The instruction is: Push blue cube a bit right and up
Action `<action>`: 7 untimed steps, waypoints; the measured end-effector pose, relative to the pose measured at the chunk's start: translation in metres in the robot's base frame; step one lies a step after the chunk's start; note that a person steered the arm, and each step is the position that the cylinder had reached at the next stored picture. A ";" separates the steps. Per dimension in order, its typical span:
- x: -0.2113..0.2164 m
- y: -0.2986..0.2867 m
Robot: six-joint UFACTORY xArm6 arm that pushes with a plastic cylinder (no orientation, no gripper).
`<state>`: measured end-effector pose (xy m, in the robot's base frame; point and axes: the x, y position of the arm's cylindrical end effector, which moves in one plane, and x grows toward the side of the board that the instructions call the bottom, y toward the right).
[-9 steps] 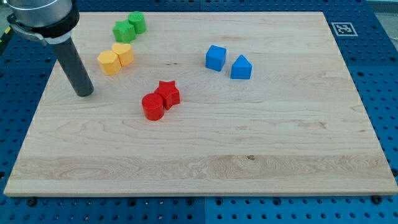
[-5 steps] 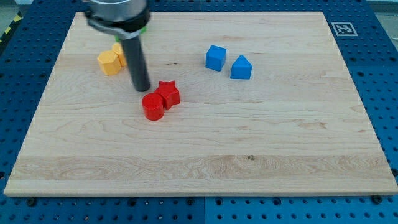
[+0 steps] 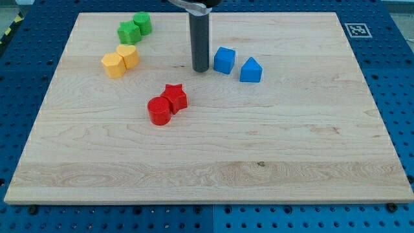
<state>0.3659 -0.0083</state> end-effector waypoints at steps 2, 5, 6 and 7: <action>0.000 0.086; -0.029 0.103; -0.051 0.105; -0.069 0.106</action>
